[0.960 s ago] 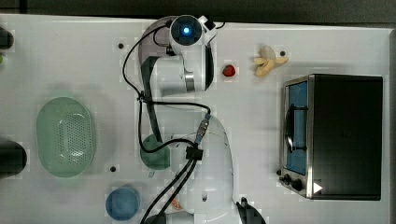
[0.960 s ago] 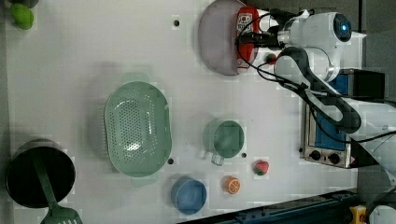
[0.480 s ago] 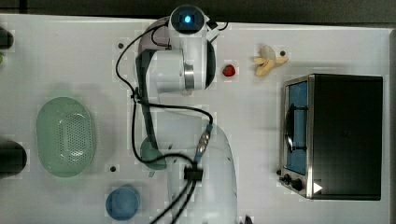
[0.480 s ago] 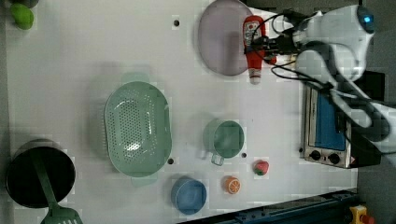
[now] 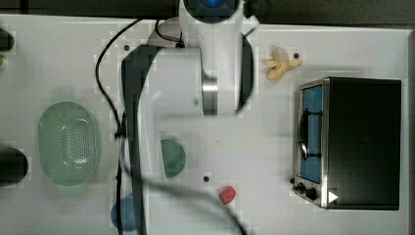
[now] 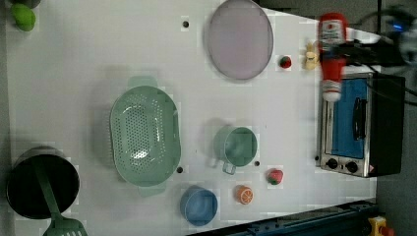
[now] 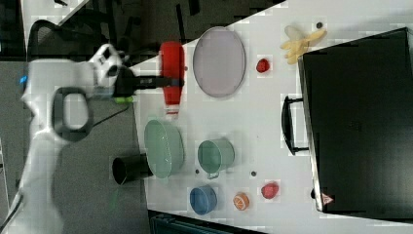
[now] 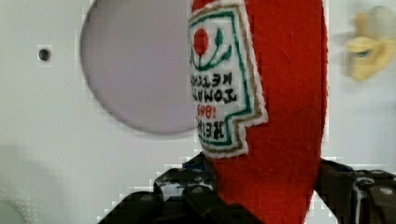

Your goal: Pick ketchup from plate and place it on table.

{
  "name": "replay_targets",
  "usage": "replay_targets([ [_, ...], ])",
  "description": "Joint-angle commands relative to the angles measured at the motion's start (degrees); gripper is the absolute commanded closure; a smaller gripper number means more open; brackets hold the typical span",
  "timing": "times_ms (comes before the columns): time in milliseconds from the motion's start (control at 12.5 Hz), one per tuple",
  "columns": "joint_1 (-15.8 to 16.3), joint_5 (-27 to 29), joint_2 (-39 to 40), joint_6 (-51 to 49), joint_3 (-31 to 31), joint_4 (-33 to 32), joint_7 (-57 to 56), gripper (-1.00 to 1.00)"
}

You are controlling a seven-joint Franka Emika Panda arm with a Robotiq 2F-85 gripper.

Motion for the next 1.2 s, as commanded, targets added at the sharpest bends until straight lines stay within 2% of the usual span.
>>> replay_targets([
  [80,-2.36,0.26,-3.17,-1.25,-1.64,-9.47,-0.99,-0.25],
  [400,-3.04,1.36,-9.95,7.25,-3.05,-24.23,-0.99,-0.25],
  [720,-3.05,5.13,-9.74,22.73,-3.51,-36.05,-0.99,-0.25],
  [960,-2.72,5.13,-5.46,33.86,-3.2,-40.9,-0.86,-0.25],
  [1200,-2.7,5.13,-0.31,39.64,-2.78,-41.6,-0.85,-0.25],
])
